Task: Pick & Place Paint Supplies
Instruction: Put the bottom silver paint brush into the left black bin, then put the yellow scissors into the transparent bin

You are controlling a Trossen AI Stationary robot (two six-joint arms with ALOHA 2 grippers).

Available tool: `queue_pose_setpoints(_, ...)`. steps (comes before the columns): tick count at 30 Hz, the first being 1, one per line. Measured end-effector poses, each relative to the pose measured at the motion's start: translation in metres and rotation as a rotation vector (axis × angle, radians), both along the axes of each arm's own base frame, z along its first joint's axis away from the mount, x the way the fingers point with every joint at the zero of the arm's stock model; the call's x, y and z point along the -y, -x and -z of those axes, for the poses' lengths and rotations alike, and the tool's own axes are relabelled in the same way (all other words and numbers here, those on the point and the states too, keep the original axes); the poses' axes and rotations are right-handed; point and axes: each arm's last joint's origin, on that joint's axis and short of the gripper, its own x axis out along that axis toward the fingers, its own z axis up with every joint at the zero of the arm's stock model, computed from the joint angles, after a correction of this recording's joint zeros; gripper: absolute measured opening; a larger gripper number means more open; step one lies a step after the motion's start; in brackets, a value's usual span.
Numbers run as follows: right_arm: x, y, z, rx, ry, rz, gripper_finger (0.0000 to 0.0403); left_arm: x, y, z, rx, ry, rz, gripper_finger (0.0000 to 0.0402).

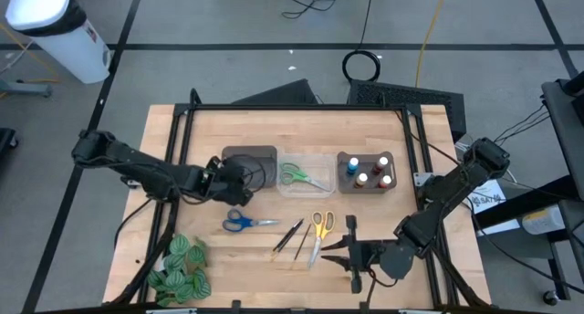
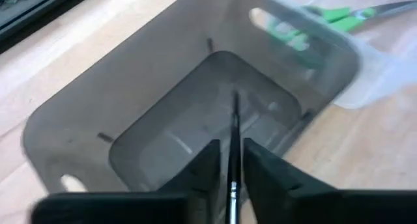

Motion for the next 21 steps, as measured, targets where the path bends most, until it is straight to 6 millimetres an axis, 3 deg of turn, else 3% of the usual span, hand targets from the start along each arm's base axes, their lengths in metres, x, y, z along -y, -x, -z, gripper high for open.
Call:
queue_pose_setpoints(10,0.001,0.001,0.005,-0.010,-0.035,0.008,0.0057,-0.010,-0.001,0.001,-0.016,0.007,-0.034,0.0231)
queue_pose_setpoints(16,0.000,0.002,0.012,-0.040,-0.091,-0.055,0.0061,-0.006,-0.002,-0.013,0.065,0.092,-0.022,0.0268)
queue_pose_setpoints(21,0.006,0.005,0.036,0.006,-0.158,-0.094,0.0064,0.023,-0.007,-0.022,0.272,0.063,0.047,0.0277)
